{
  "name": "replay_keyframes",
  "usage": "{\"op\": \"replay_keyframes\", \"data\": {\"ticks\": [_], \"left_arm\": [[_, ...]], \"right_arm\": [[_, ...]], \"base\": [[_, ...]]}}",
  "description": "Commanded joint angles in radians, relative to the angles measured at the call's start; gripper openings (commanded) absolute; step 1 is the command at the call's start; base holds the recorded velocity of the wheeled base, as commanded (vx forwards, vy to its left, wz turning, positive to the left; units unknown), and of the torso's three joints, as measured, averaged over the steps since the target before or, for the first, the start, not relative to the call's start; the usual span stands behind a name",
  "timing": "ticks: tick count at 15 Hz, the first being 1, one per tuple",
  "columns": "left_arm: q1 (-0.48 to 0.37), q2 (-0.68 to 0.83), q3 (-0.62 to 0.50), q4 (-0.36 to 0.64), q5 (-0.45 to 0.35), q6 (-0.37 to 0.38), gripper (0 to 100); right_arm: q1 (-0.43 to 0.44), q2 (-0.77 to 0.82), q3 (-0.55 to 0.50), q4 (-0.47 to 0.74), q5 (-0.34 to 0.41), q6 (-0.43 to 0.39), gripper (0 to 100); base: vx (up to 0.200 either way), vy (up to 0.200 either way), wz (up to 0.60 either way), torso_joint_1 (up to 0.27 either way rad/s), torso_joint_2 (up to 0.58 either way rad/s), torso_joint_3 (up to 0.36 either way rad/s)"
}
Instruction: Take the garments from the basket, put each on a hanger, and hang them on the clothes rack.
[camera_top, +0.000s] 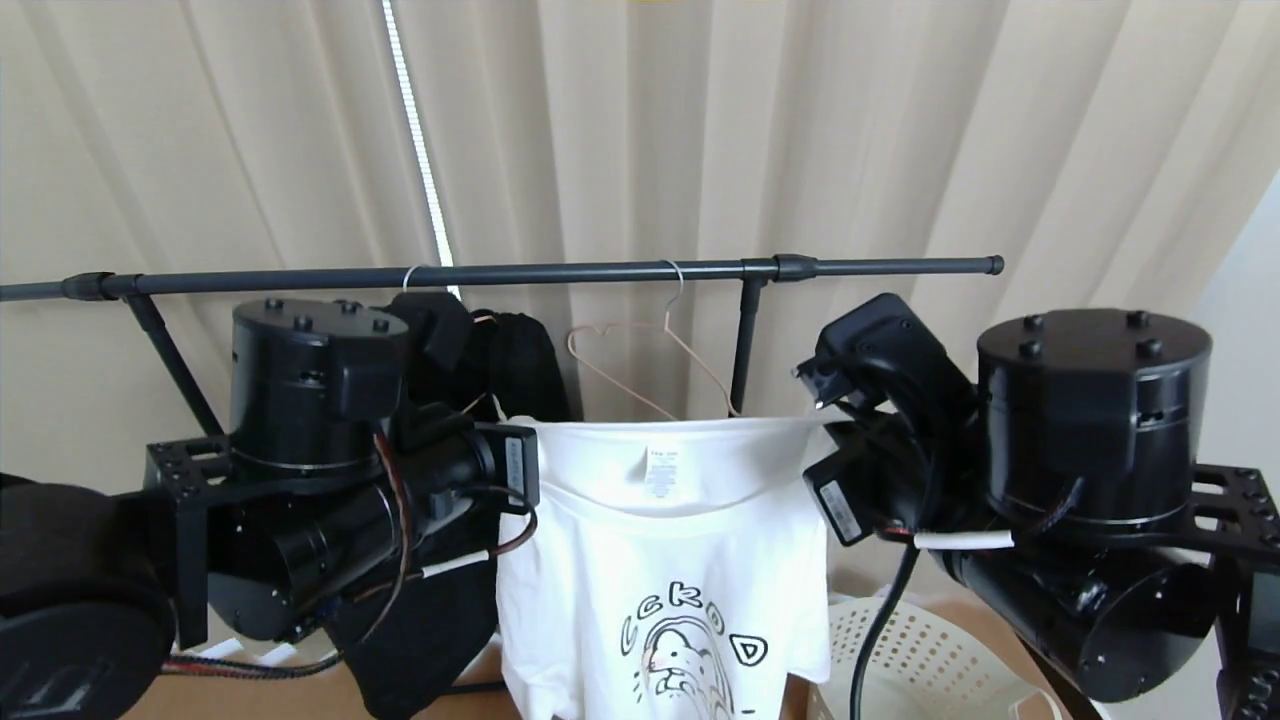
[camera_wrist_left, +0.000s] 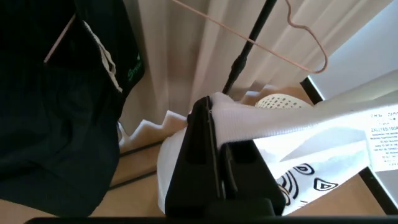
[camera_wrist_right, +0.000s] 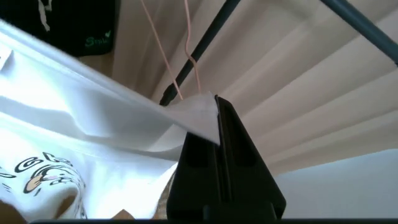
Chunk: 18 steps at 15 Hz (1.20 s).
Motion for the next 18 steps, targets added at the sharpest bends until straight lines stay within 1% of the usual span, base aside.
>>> {"op": "replay_keyframes", "data": {"ticks": [1,2,3,5,7,8,9,10,12,13,14,15,16,18], "left_arm": [[0.019,0.034,-0.137,0.052,0.001,0.031,0],[0.033,0.037,-0.167,0.072,0.001,0.053,0],[0.042,0.037,-0.216,0.121,0.001,0.079,0],[0.043,0.039,-0.252,0.154,0.001,0.082,0],[0.043,0.048,-0.262,0.154,0.001,0.103,0],[0.045,0.063,-0.278,0.154,0.001,0.117,0],[0.049,0.109,-0.324,0.154,-0.007,0.142,0],[0.065,0.146,-0.367,0.154,-0.011,0.162,0],[0.068,0.181,-0.436,0.154,-0.033,0.172,0],[0.068,0.195,-0.479,0.152,-0.079,0.172,0],[0.065,0.203,-0.499,0.151,-0.117,0.172,0],[0.065,0.21,-0.515,0.146,-0.166,0.172,0],[0.065,0.218,-0.534,0.146,-0.209,0.172,0],[0.065,0.244,-0.594,0.144,-0.266,0.169,0]], "right_arm": [[-0.064,0.004,-0.103,-0.002,0.008,-0.002,0],[-0.073,0.019,-0.142,0.0,0.016,-0.002,0],[-0.092,0.044,-0.188,0.0,0.026,-0.002,0],[-0.122,0.054,-0.186,0.0,0.029,-0.002,0],[-0.13,0.036,-0.179,0.003,0.029,-0.006,0],[-0.13,0.016,-0.166,0.014,0.029,-0.021,0],[-0.127,-0.038,-0.137,0.087,0.029,-0.053,0],[-0.113,-0.071,-0.136,0.163,0.029,-0.053,0],[-0.037,-0.128,-0.137,0.29,0.031,-0.047,0],[0.036,-0.15,-0.136,0.383,0.032,-0.029,0],[0.102,-0.148,-0.142,0.423,0.032,0.007,0],[0.178,-0.133,-0.152,0.442,0.031,0.062,0],[0.232,-0.105,-0.165,0.443,0.031,0.11,0],[0.281,-0.044,-0.198,0.456,0.031,0.183,0]], "base": [[0.0,0.0,0.0,0.0,0.0,0.0],[0.0,0.0,0.0,0.0,0.0,0.0],[0.0,0.0,0.0,0.0,0.0,0.0],[0.0,0.0,0.0,0.0,0.0,0.0],[0.0,0.0,0.0,0.0,0.0,0.0],[0.0,0.0,0.0,0.0,0.0,0.0],[0.0,0.0,0.0,0.0,0.0,0.0],[0.0,0.0,0.0,0.0,0.0,0.0],[0.0,0.0,0.0,0.0,0.0,0.0],[0.0,0.0,0.0,0.0,0.0,0.0],[0.0,0.0,0.0,0.0,0.0,0.0],[0.0,0.0,0.0,0.0,0.0,0.0],[0.0,0.0,0.0,0.0,0.0,0.0],[0.0,0.0,0.0,0.0,0.0,0.0]]}}
